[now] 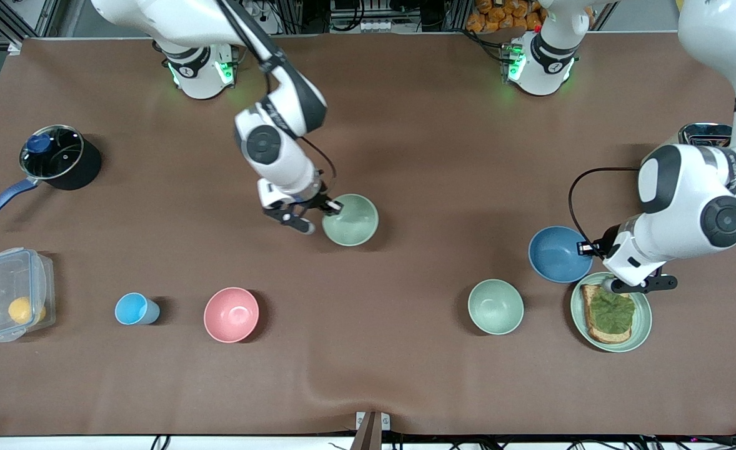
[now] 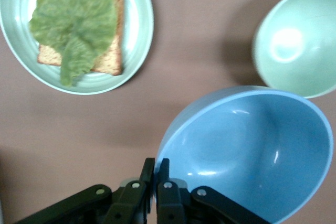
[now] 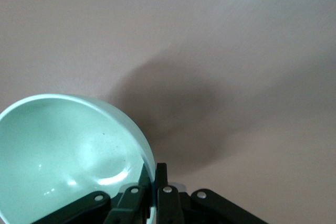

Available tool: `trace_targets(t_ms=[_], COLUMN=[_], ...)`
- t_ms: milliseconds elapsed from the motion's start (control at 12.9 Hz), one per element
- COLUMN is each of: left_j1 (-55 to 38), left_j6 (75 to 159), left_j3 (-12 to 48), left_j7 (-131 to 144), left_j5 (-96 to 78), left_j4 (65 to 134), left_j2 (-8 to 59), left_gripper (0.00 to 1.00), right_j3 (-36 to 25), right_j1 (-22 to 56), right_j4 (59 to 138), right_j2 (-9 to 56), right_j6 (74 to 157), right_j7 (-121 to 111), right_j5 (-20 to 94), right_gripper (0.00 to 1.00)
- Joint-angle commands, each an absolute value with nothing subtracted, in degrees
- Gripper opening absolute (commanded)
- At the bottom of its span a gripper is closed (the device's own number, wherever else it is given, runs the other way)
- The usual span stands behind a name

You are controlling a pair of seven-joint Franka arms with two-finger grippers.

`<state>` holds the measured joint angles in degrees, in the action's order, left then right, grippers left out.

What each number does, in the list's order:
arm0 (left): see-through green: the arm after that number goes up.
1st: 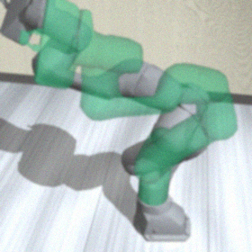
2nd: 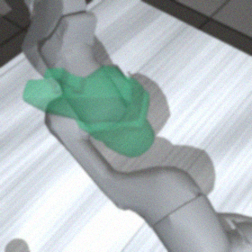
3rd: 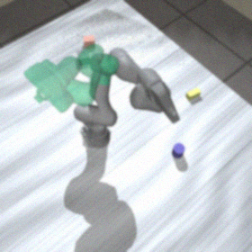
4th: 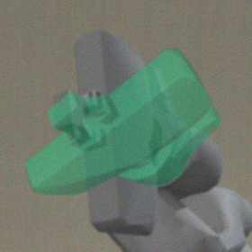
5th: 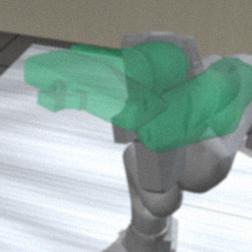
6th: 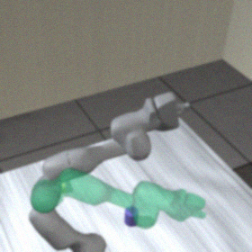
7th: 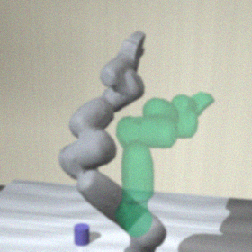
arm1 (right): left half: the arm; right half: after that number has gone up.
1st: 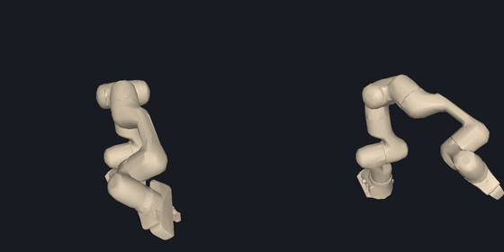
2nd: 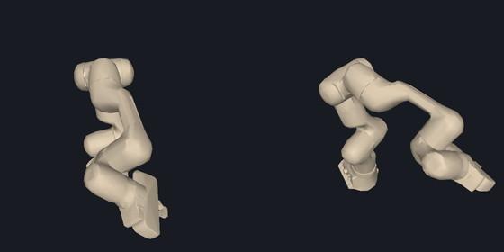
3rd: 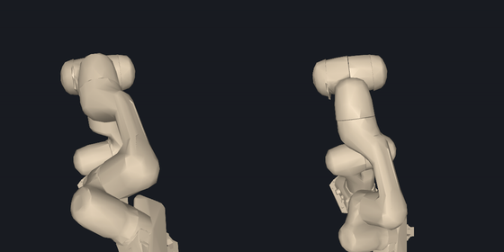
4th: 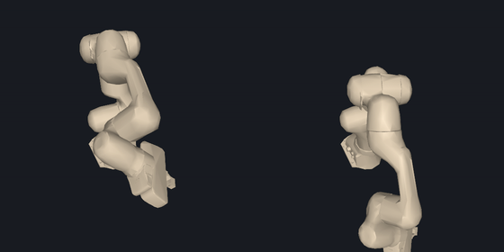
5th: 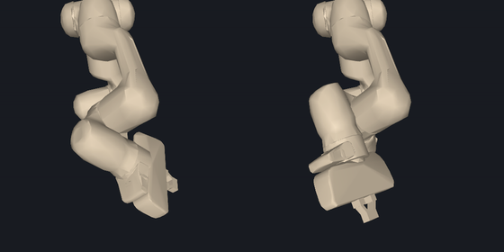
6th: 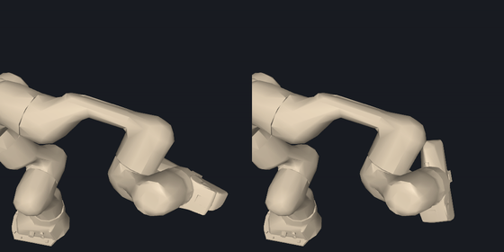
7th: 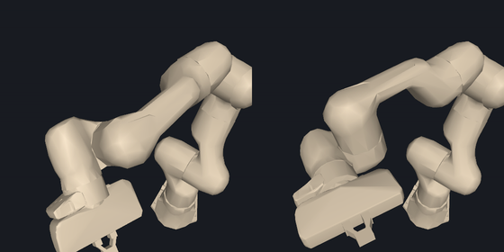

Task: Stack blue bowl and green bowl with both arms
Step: 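Slide the green bowl toward the table middle with the right gripper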

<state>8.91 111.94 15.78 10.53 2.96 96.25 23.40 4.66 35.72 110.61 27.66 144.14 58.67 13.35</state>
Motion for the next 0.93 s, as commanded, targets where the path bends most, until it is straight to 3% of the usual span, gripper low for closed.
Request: trace_targets(t_ms=[0, 621, 699, 777, 854], left_j1=[9.05, 8.35, 8.26, 8.17, 8.26], left_j6=[109.34, 106.17, 106.17, 106.17, 106.26], left_j3=[18.79, 29.35, 30.23, 31.02, 31.9], left_j7=[12.38, 28.55, 30.04, 32.06, 34.08], left_j5=[1.58, 1.67, 1.67, 1.67, 1.58], left_j4=[94.05, 91.23, 91.23, 91.14, 91.14], left_j2=[22.15, 22.58, 22.67, 22.68, 22.76], left_gripper=[0.0, 0.0, 0.0, 0.0, 0.0], right_j3=[3.78, 3.34, 3.34, 3.43, 3.43], right_j1=[38.23, 39.73, 39.47, 39.03, 39.02], right_j4=[106.09, 104.5, 104.41, 104.41, 104.41], right_j2=[31.46, 35.24, 35.16, 35.07, 34.89], right_j6=[144.23, 147.22, 147.04, 146.87, 146.6], right_j7=[62.57, 63.63, 63.63, 63.81, 64.16], right_j5=[13.8, 13.36, 13.36, 13.53, 13.54], right_gripper=[0.0, 0.0, 0.11, 0.89, 1.0])
